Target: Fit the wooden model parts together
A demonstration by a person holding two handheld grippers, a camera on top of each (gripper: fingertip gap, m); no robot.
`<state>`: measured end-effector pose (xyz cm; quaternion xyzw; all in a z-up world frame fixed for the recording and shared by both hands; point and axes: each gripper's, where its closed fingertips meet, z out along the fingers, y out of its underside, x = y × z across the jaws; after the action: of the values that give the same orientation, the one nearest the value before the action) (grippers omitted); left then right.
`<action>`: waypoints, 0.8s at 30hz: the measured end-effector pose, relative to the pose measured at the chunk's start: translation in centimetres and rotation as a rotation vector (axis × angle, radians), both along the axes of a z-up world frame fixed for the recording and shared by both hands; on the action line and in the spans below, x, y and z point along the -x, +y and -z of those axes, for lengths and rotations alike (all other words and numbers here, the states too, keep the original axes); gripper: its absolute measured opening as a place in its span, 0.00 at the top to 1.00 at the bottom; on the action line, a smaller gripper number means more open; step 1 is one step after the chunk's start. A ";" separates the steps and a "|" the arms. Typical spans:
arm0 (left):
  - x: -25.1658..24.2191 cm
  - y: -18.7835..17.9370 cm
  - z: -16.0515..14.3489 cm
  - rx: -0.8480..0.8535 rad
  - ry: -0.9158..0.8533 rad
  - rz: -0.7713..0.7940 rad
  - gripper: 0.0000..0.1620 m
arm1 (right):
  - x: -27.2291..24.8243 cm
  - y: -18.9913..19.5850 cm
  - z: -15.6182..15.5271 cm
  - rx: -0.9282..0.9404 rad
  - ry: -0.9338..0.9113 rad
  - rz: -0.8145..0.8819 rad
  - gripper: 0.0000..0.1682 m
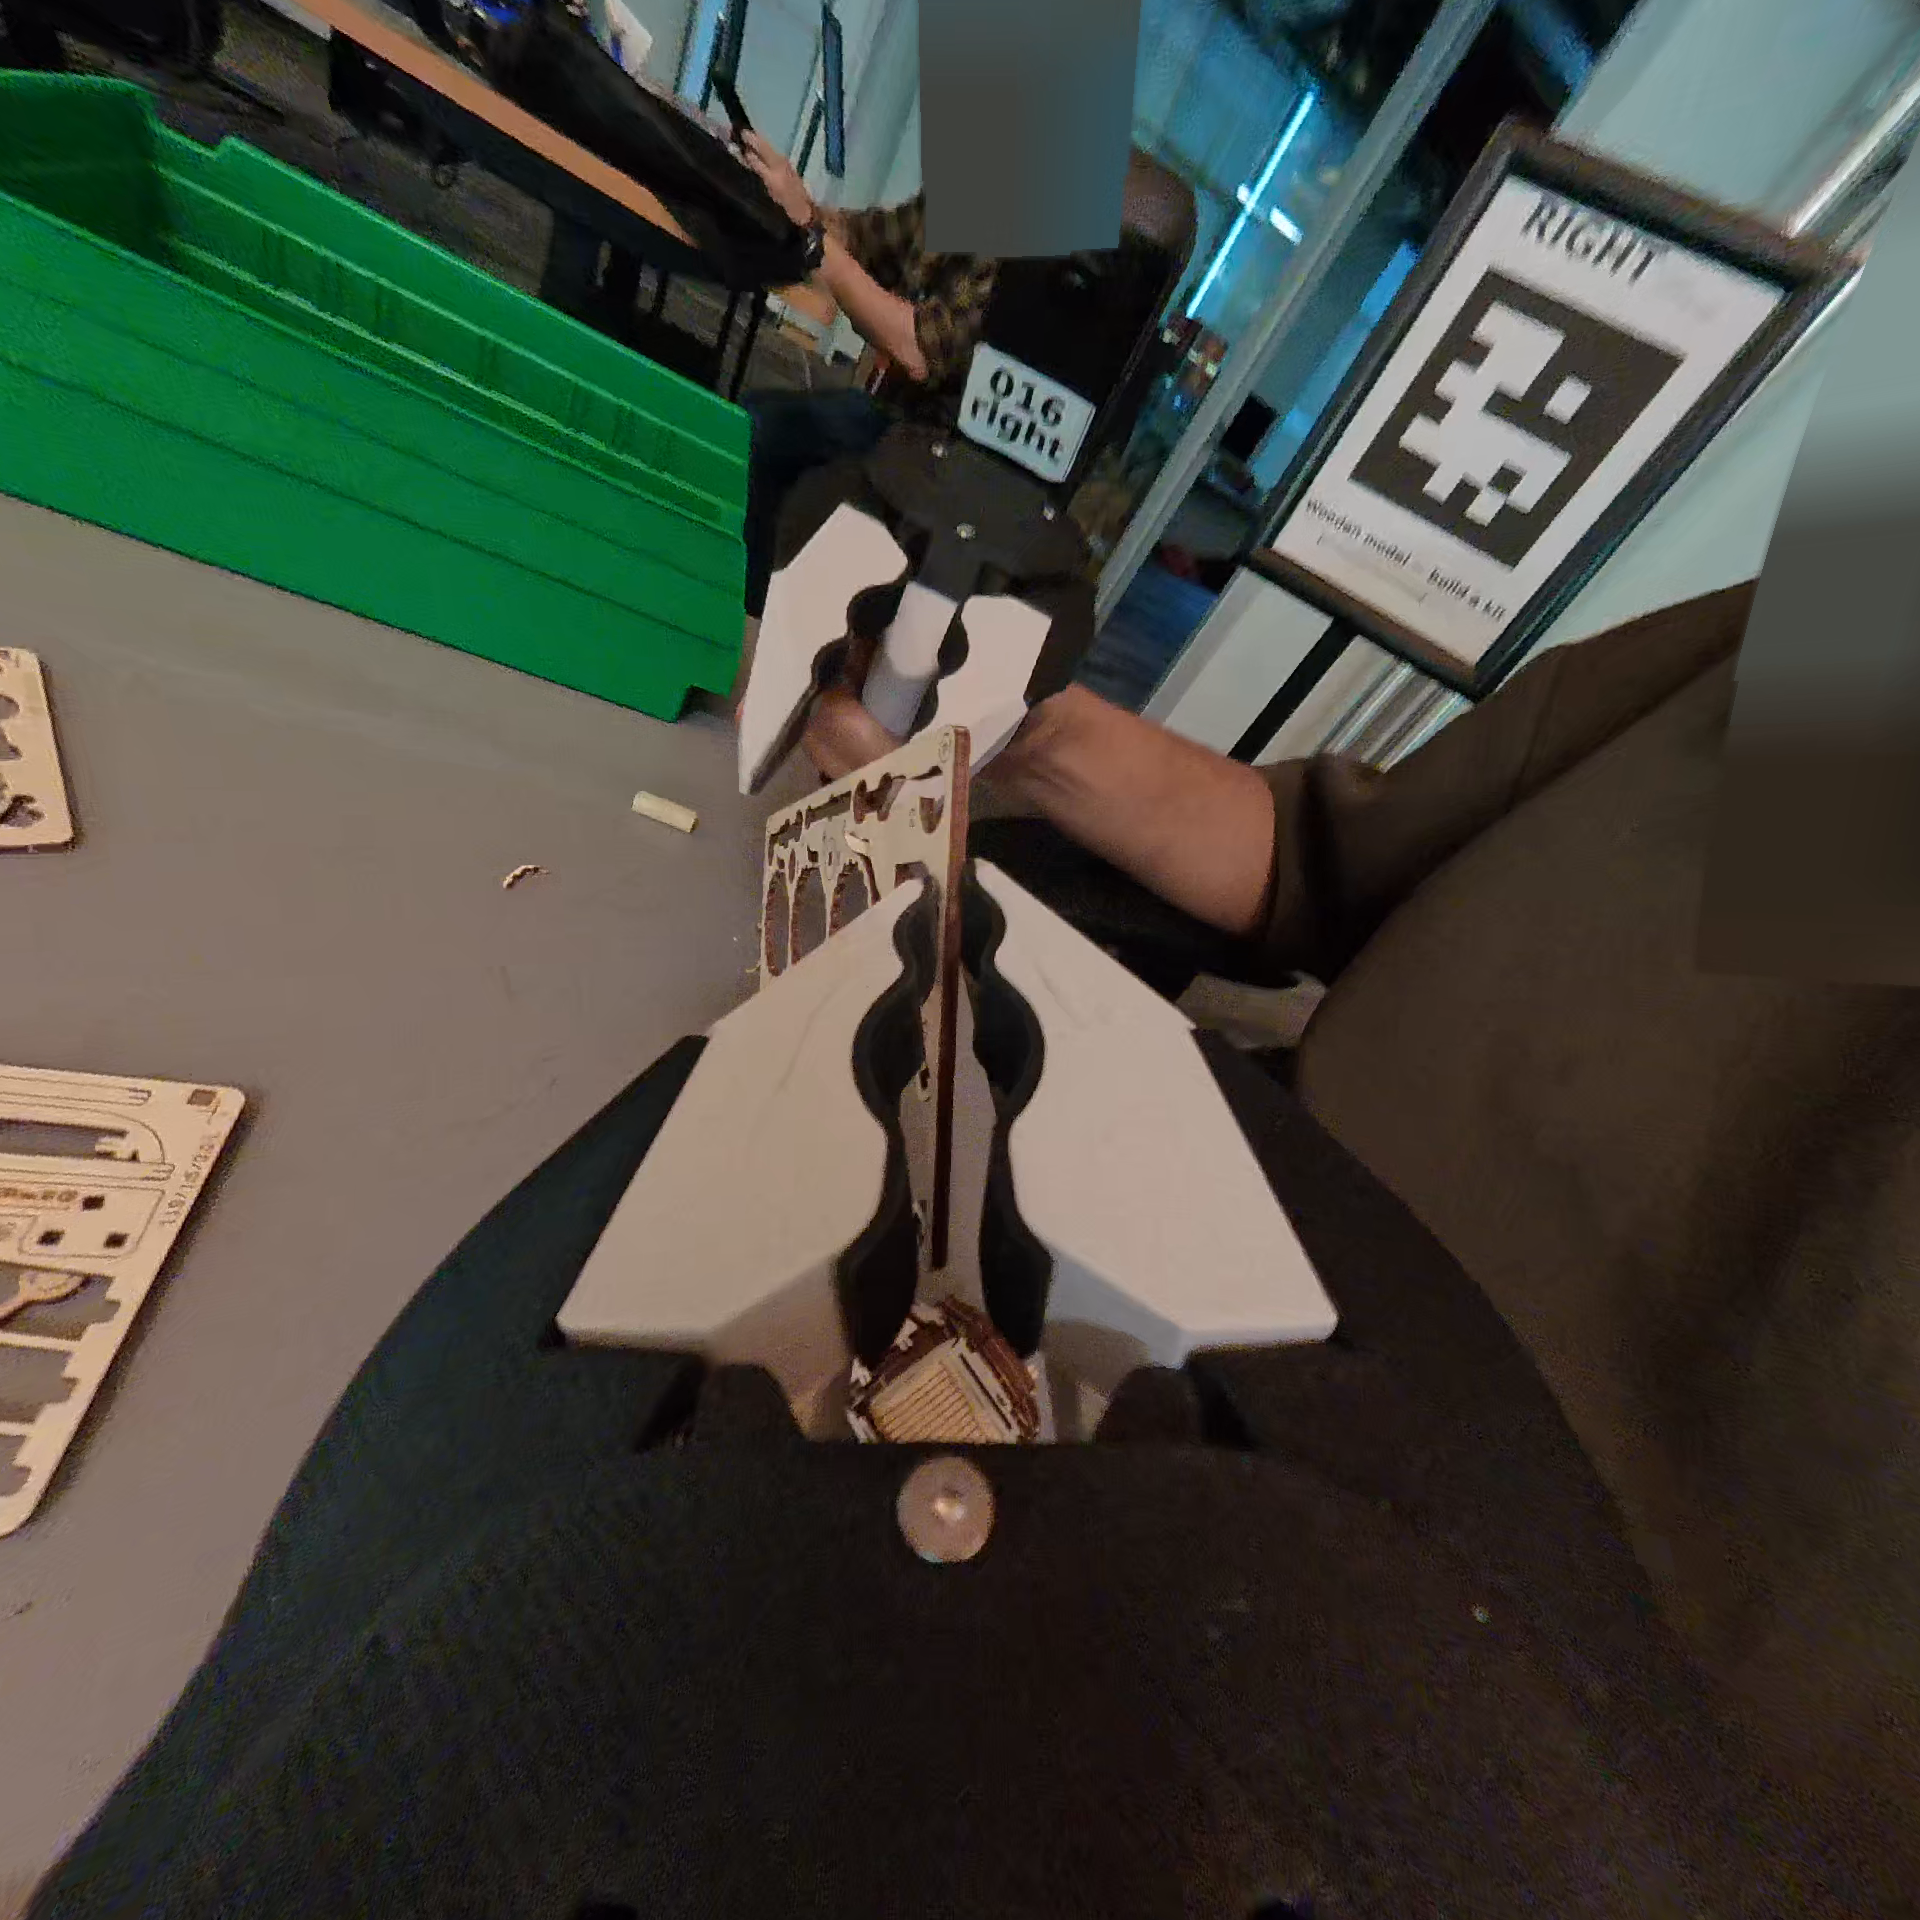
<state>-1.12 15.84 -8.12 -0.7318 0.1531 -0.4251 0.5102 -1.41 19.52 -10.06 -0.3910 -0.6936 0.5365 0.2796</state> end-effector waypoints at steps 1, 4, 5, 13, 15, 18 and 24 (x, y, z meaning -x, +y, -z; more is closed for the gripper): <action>-0.1 0.0 0.0 -0.004 0.027 -0.001 0.99 | -0.2 -0.1 0.1 -0.023 -0.013 -0.006 0.86; -0.7 -0.4 -0.1 -0.030 0.084 0.023 0.99 | -0.7 -1.1 0.2 -0.033 -0.037 -0.063 0.89; -0.8 -0.3 -0.1 -0.042 0.099 0.018 0.99 | -0.9 -1.5 0.3 -0.033 -0.040 -0.085 0.93; -0.8 0.5 -1.4 -0.064 0.070 -0.060 0.90 | -0.2 -0.4 -0.5 0.141 -0.032 -0.031 0.96; -1.4 0.2 -0.9 -0.048 0.108 -0.047 0.85 | -0.3 -0.4 0.1 0.161 -0.057 -0.039 0.95; -1.7 -0.8 0.3 -0.008 0.196 0.024 0.90 | -1.1 -1.4 0.3 0.120 -0.084 -0.102 0.96; -1.8 -3.8 -1.1 0.035 0.057 0.213 0.84 | -2.6 -3.7 -1.1 0.116 -0.076 -0.246 1.00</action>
<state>0.67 12.02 -7.00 -0.7321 0.2370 -0.4584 0.4447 1.18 15.78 -8.98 -0.3384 -0.7143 0.5908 0.1622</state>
